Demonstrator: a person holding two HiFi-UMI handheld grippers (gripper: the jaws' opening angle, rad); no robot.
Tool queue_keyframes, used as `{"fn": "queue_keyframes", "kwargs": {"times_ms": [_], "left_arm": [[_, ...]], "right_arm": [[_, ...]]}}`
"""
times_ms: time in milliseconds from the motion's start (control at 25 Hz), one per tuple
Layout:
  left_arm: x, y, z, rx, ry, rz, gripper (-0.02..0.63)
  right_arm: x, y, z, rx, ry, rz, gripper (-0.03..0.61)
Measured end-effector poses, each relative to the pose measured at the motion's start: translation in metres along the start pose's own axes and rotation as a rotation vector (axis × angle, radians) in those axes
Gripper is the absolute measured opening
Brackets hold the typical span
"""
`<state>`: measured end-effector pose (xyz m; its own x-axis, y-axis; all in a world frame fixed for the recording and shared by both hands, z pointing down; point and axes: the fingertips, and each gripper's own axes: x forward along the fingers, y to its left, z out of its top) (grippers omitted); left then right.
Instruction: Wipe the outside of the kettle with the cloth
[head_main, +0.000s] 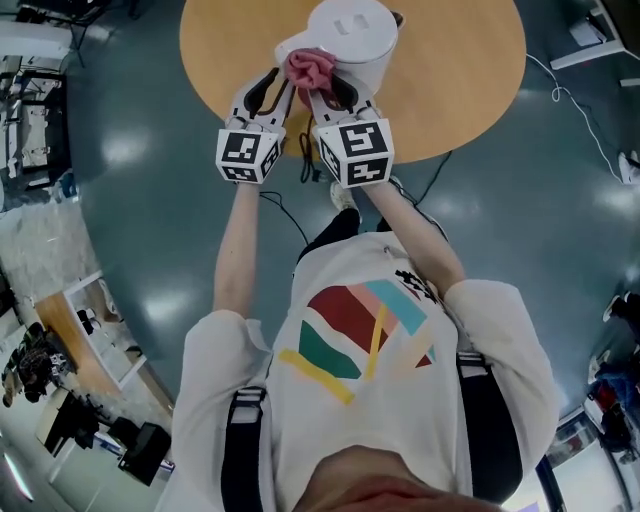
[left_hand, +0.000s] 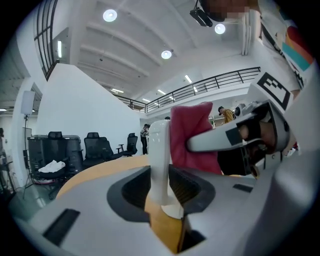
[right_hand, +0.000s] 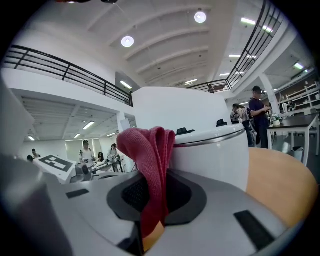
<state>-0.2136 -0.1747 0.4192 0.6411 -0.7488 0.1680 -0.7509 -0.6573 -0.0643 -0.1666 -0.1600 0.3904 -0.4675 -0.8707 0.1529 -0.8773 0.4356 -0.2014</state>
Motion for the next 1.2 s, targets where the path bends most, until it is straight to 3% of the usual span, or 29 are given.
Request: {"fn": "queue_keyframes", "kwargs": {"times_ms": [240,680,1000,1200], "left_arm": [[-0.003,-0.001,0.000,-0.023,-0.003,0.011,0.158],[-0.004,-0.006,0.003,-0.023,-0.014,0.063,0.156],[0.003,-0.007,-0.003,-0.029,0.002,0.148,0.156],[0.006,-0.009,-0.002,-0.029,0.012,0.190,0.156]], "right_arm": [[-0.004,-0.003,-0.001,0.036,0.004,-0.058,0.048],[-0.052,-0.046,0.002,-0.056,0.003,-0.052,0.048],[-0.070,-0.133,0.009,-0.045,0.002,-0.102,0.048],[-0.055,-0.157,0.014,-0.072,0.014,-0.078,0.046]]}}
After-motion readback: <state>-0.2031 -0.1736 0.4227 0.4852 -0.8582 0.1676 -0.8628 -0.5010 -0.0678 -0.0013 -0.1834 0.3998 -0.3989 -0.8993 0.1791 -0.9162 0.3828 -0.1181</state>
